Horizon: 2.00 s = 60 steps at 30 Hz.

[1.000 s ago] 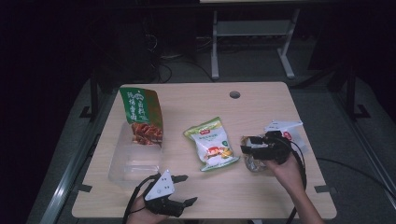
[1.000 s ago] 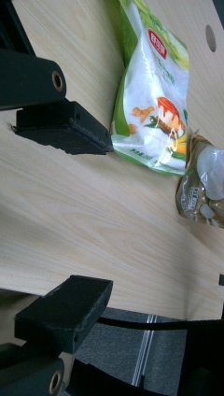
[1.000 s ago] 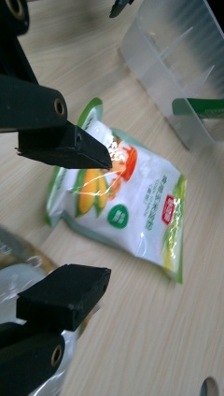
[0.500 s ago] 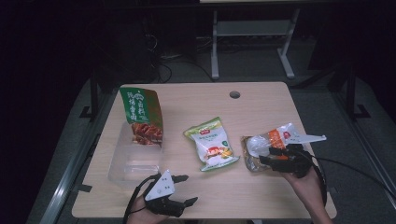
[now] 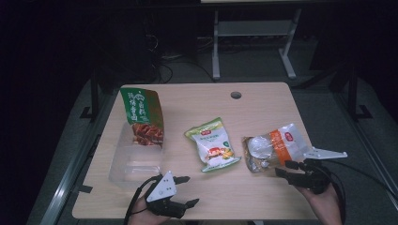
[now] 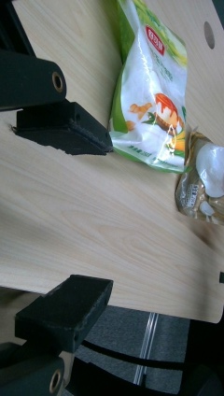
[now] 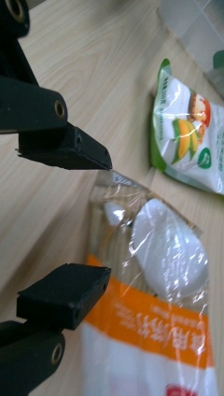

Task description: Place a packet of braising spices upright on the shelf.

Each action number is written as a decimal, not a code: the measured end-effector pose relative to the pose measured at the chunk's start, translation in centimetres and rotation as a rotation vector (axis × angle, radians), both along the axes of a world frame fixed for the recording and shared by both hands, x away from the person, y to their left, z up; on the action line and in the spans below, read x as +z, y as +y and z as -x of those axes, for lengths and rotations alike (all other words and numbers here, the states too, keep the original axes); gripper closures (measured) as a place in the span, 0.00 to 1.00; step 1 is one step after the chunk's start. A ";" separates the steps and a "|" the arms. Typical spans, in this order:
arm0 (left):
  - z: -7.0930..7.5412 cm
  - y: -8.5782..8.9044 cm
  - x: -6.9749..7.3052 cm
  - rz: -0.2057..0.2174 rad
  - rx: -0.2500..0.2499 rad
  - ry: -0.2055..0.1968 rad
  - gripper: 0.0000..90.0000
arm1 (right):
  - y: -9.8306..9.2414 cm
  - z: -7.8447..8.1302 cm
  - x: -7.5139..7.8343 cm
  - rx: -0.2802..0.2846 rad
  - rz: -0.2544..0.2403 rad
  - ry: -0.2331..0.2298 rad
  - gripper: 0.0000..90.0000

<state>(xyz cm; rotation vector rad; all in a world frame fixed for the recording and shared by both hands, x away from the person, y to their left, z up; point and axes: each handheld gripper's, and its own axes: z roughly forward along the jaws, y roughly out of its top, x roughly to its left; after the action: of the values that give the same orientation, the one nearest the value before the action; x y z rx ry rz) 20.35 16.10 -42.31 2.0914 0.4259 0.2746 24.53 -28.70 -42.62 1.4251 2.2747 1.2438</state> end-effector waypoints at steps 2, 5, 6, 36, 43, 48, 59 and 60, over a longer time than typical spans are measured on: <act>0.0 -0.1 0.0 0.002 -0.001 -0.003 0.32 | -0.8 0.4 -0.4 -0.019 -0.002 0.014 0.44; 0.0 -0.1 0.0 -0.005 -0.005 -0.002 0.32 | -1.4 0.5 -0.8 -0.040 -0.003 0.029 0.44; 0.1 -0.2 -0.1 -0.004 -0.006 -0.004 0.32 | -1.5 0.4 -0.9 -0.045 -0.005 0.035 0.44; 0.3 -0.3 0.0 -0.010 -0.012 -0.014 0.31 | -0.4 -5.9 -2.9 -0.197 -0.080 0.088 0.51; 0.2 -0.3 0.0 -0.014 -0.017 -0.018 0.31 | 0.0 -6.8 -3.2 -0.214 -0.084 0.102 0.65; 0.3 -0.4 0.0 -0.014 -0.021 -0.019 0.31 | 0.2 -7.0 -3.0 -0.220 -0.081 0.098 0.81; 0.4 -0.3 0.1 -0.010 -0.017 -0.019 0.32 | 1.2 -6.9 -1.5 -0.175 -0.014 0.031 1.00; 0.5 -0.3 0.1 -0.009 -0.017 -0.020 0.32 | 1.2 -6.9 -1.3 -0.170 -0.012 0.026 1.00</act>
<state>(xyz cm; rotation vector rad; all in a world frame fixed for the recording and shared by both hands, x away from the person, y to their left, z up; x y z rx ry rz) 19.87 15.77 -42.18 2.0988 0.3953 0.2873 31.47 -27.46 -43.90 1.6095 2.1143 1.1951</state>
